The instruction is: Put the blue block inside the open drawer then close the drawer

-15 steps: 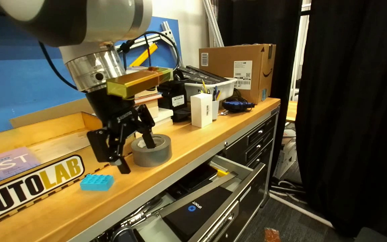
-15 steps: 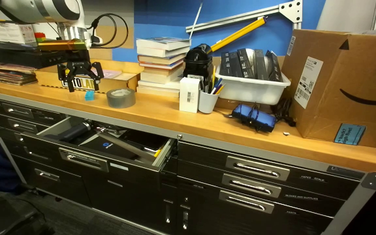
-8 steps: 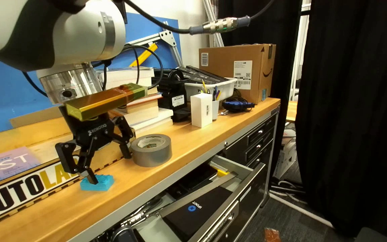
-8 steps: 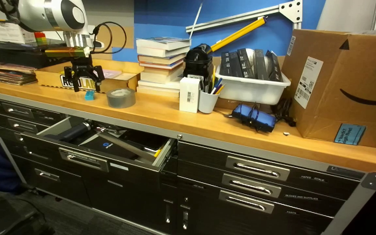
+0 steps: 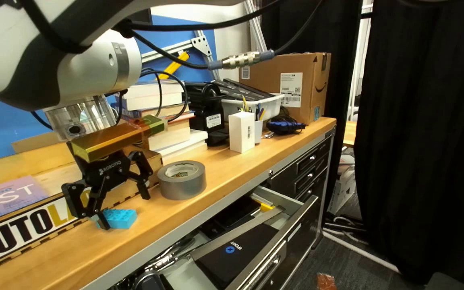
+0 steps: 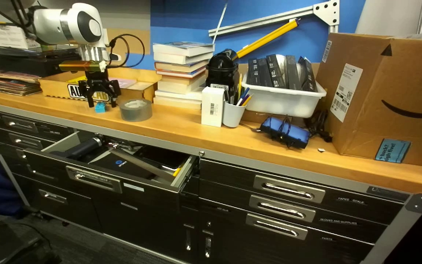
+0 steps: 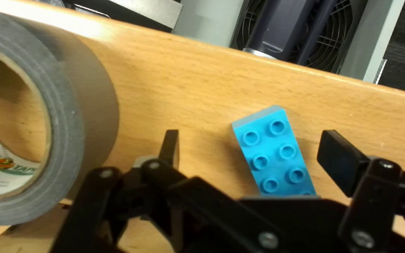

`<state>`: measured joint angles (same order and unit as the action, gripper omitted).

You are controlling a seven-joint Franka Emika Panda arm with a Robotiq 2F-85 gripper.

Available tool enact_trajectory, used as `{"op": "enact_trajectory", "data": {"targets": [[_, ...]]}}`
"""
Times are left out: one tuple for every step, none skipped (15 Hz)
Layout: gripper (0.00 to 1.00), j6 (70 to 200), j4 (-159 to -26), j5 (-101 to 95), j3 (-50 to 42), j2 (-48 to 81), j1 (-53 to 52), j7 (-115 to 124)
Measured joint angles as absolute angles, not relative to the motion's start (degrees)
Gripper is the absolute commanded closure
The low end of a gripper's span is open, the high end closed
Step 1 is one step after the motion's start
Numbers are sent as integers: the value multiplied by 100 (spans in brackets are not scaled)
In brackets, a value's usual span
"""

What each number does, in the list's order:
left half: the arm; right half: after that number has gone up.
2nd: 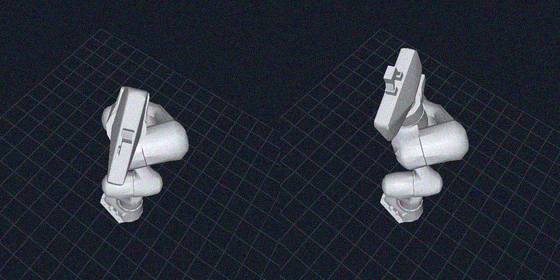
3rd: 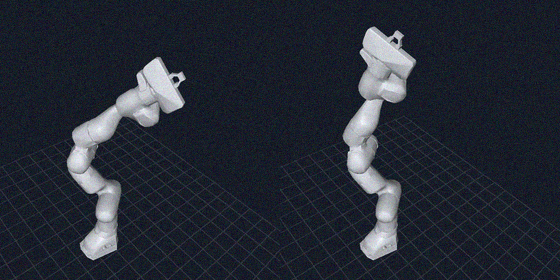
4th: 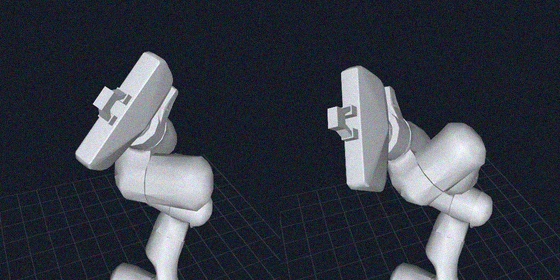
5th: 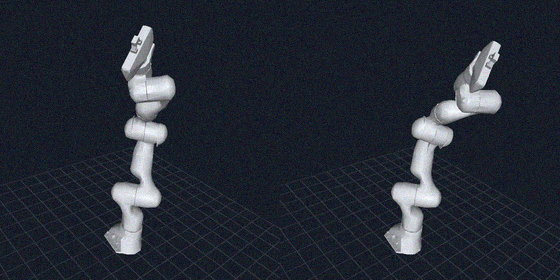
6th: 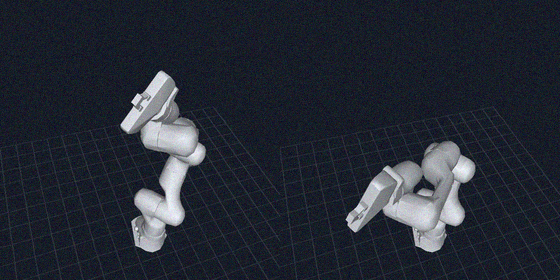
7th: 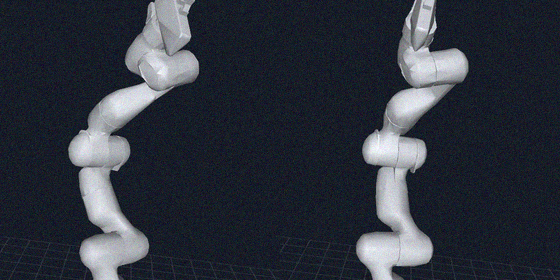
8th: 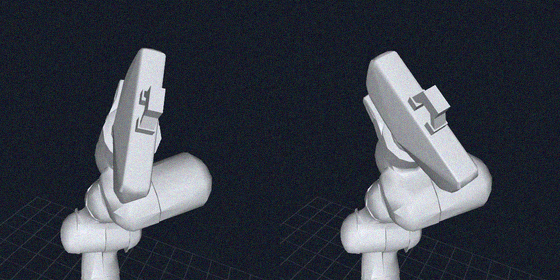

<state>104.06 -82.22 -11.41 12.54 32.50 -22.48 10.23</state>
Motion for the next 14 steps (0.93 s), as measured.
{"op": "enact_trajectory", "data": {"targets": [[27,10406,-8182,-1141,1242,3309,-2256,1023],[34,10406,-8148,-1141,1228,3359,-2265,1025],[44,10406,-8123,-1140,1214,3392,-2275,1028],[51,10405,-8096,-1131,1214,3397,-2287,1033],[58,10403,-8067,-1131,1214,3395,-2304,1045],[66,10402,-8047,-1132,1211,3387,-2318,1059],[73,10402,-8031,-1132,1198,3383,-2328,1079],[82,10403,-8025,-1132,1185,3377,-2328,1089],[88,10403,-8025,-1132,1169,3363,-2328,1093],[89,10402,-8025,-1132,1151,3345,-2327,1104],[89,10402,-8042,-1122,1137,3311,-2318,1107],[89,10401,-8094,-1067,1134,3250,-2292,1106],[89,10402,-8198,-1014,1139,3150,-2250,1105],[89,10403,-8367,-958,1138,2999,-2199,1105]]}}
